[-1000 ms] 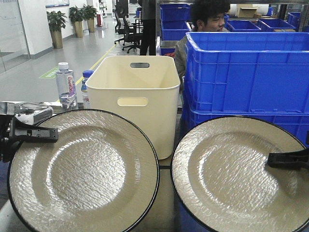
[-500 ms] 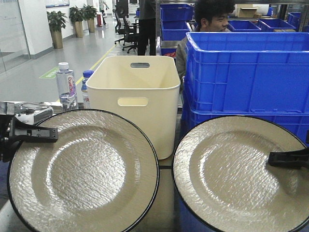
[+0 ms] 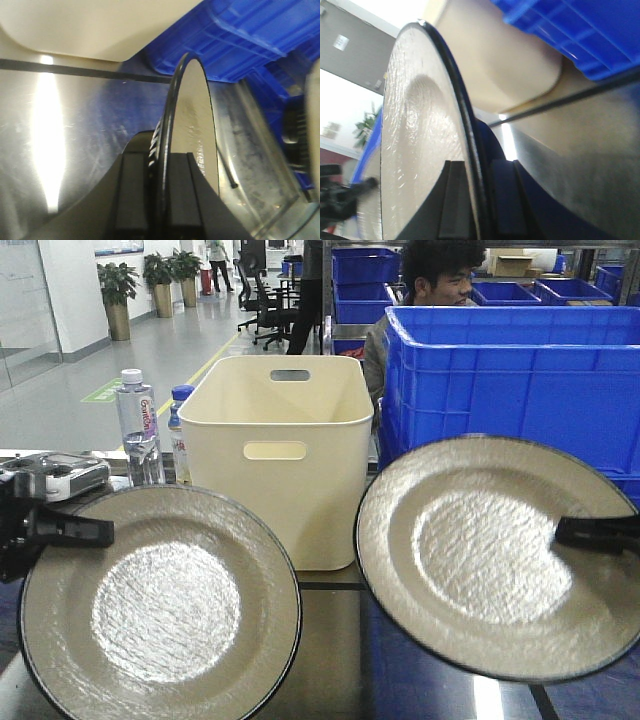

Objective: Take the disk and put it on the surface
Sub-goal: 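Lower the plate in the left gripper onto the black-outlined counter area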

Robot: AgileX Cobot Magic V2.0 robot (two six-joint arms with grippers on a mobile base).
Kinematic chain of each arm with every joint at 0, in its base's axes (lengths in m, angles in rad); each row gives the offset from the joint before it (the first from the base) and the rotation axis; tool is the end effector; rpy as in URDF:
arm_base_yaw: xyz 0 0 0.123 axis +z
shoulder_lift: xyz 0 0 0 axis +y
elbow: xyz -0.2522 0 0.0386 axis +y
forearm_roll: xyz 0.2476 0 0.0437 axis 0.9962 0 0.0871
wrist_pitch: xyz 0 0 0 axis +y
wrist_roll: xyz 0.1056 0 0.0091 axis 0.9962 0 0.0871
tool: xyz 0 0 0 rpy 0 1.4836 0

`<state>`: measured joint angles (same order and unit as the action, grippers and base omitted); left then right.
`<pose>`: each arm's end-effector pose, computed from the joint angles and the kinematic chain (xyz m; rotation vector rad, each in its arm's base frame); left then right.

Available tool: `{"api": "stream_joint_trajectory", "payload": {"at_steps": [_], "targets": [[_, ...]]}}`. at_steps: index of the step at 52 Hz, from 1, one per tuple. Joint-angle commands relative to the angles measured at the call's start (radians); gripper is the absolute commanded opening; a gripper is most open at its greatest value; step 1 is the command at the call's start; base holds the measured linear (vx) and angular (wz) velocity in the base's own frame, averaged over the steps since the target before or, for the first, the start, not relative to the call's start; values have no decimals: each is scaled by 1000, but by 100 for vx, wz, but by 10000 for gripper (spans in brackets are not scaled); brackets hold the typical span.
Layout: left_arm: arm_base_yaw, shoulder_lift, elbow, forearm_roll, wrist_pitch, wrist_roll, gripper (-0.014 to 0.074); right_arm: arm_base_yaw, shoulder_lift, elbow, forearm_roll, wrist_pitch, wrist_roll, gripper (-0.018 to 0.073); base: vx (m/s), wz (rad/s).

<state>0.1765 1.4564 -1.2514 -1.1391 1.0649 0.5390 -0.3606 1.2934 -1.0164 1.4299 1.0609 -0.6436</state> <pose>0.3172 -0.0290 0.3258 -0.0360 2.2019 -1.1077 0.2816 -0.0082 0.3279 0.2965 1.9455 1.2181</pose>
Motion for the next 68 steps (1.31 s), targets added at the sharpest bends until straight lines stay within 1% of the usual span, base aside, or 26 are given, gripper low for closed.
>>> {"api": "stream_joint_trajectory", "payload": {"at_steps": [1,5,8,12,18,22,24,28,35,41,46,50,52,57,63,68], "targets": [[-57,15,-31,-119,-39,-10,-5,-3,-36,-31,226,22,-31,-9,0,0],[-123,58,-31,-120,-98,-9,-5,-3,-36,-31,277,34,-42,-9,0,0],[-175,99,-31,-130,-155,-9,-5,-3,-36,-31,297,40,-42,-9,0,0],[-244,150,-31,-156,-232,-9,-5,-3,-36,-31,300,41,-42,-9,0,0],[-333,228,-31,-209,-277,0,-5,-3,-36,-31,300,41,-42,-9,0,0],[-379,271,-31,-216,-304,43,-2,-3,-36,-31,300,41,-42,-9,0,0],[-403,295,-31,-216,-315,83,4,-3,-36,-31,300,41,-42,-9,0,0],[-432,324,-32,-219,-318,137,30,-3,-36,-31,300,41,-42,-9,0,0],[-455,337,-32,-228,-316,181,107,-3,-36,-31,298,44,-42,-9,0,0],[-457,337,-33,-231,-315,213,223,-3,-36,-31,282,45,-42,-9,0,0],[-457,337,-33,-227,-312,250,338,-3,-36,-31,274,45,-42,-9,0,0],[-457,333,-33,-219,-306,304,426,-3,-36,-31,274,44,-42,-9,0,0],[-457,330,-33,-210,-306,349,473,-3,-36,-31,275,42,-42,-9,0,0],[-454,321,-33,-177,-327,431,554,-3,-36,-31,274,42,-42,-9,0,0],[-454,295,-33,-144,-396,483,600,-3,-36,-31,269,42,-42,-9,0,0],[-452,269,-33,-116,-462,525,601,-3,-36,-31,254,42,-42,-9,0,0]]}}
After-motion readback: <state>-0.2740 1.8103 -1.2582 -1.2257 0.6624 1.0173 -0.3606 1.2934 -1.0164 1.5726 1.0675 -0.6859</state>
